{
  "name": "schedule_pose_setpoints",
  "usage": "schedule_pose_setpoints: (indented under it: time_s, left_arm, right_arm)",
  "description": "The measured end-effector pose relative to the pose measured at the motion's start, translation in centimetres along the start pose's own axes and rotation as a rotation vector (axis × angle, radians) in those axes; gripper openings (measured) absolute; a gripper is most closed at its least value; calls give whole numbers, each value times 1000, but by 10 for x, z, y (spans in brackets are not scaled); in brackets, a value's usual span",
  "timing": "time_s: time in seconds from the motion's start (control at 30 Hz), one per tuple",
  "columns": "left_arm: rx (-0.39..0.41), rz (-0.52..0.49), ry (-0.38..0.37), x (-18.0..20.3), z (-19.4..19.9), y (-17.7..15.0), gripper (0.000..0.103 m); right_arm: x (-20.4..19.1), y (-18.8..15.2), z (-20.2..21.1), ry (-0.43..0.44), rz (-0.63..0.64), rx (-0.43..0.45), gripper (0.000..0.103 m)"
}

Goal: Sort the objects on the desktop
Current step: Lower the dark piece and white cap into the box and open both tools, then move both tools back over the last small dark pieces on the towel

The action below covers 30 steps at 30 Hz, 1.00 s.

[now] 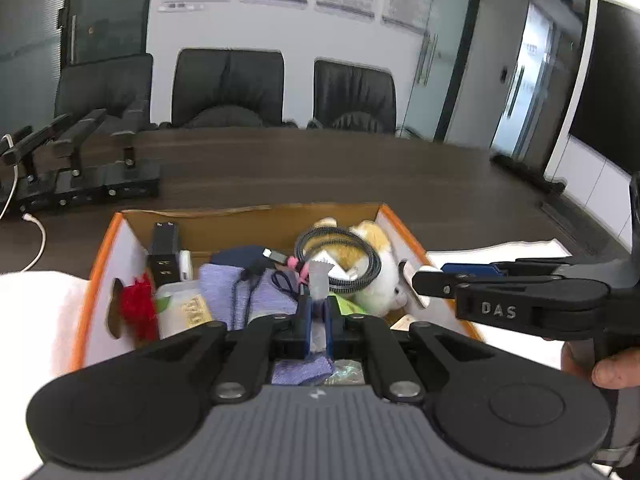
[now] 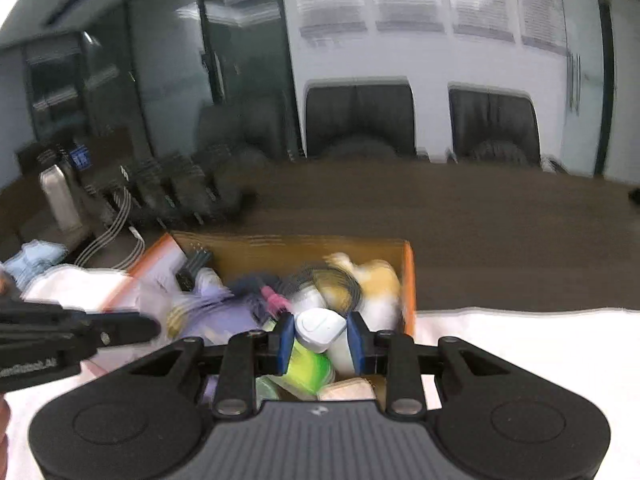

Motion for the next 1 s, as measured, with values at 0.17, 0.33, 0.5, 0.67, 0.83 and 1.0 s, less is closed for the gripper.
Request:
schedule_pose_setpoints:
  time_s: [0.17, 0.33, 0.5, 0.67, 0.83, 1.0]
  left_arm:
    - [-34, 44, 6, -8, -20, -5, 10]
    - [-2, 54, 106, -20, -3, 6, 97]
    - [-3, 38, 268, -28, 21, 10, 103]
    - [-28, 63, 336, -35, 40, -10, 103]
    - [-3, 79, 344, -28, 64, -40, 103]
    - [37, 103, 346, -18, 93, -74, 103]
  right_arm:
    - [6, -19, -30, -15, -14, -88, 33]
    - [6, -9, -32, 7, -35, -102, 60]
    - [-11, -3, -16, -54, 21, -91, 86]
    - [-20, -13, 14, -53, 59, -47, 88]
    - [-28, -34, 45, -18, 80, -1, 90]
    - [-33, -59, 73, 9, 92, 35, 92]
Point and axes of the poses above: each gripper's, at about its wrist camera, not at the fingertips, and z roughly against the way its jaws point, x to its right, y to its top, the point moved 5 cm from there along -z, roughly the way its jaws point, and after that the axes turned 14 degrees about -y, right-handed, at the moved point
